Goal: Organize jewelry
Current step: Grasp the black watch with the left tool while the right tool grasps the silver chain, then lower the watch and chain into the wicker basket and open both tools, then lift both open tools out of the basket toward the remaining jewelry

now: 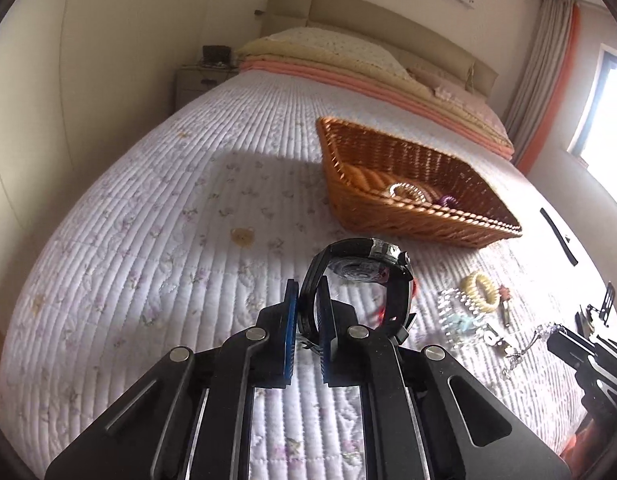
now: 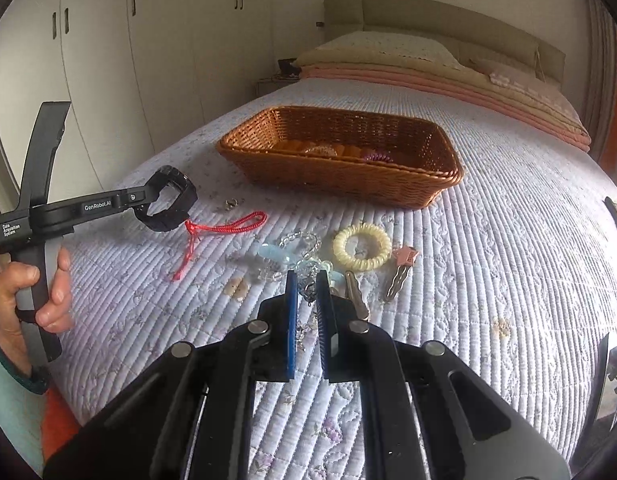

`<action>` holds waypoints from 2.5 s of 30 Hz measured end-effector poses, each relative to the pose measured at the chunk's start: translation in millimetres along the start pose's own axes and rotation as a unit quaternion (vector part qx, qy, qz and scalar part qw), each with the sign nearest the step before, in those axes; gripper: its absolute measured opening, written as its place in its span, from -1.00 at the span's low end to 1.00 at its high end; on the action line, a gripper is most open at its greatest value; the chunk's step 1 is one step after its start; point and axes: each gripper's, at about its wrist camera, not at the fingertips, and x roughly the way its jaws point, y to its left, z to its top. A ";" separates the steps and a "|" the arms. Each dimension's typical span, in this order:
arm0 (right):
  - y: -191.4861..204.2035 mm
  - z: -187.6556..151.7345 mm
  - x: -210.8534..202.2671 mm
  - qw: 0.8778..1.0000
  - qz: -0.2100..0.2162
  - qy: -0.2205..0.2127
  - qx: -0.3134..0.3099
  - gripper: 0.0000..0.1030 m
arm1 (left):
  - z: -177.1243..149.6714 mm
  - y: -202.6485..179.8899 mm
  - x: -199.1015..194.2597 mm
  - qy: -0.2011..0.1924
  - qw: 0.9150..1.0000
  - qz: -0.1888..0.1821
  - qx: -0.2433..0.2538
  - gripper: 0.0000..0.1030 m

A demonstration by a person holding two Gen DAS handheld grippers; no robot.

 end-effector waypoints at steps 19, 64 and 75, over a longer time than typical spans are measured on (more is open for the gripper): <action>-38.4 118.3 10.1 0.996 -0.028 -0.080 -0.012 -0.86 | 107.8 -71.9 28.9 -0.056 0.997 -0.033 0.043 -0.86; -67.6 125.5 -3.5 0.995 0.035 -0.064 0.061 -0.33 | 85.6 -99.1 -53.0 -0.091 0.990 -0.078 0.075 -0.17; -49.6 32.9 6.9 0.998 0.031 -0.004 0.050 -0.33 | -9.1 -96.7 -24.5 0.002 0.990 -0.103 0.096 -0.17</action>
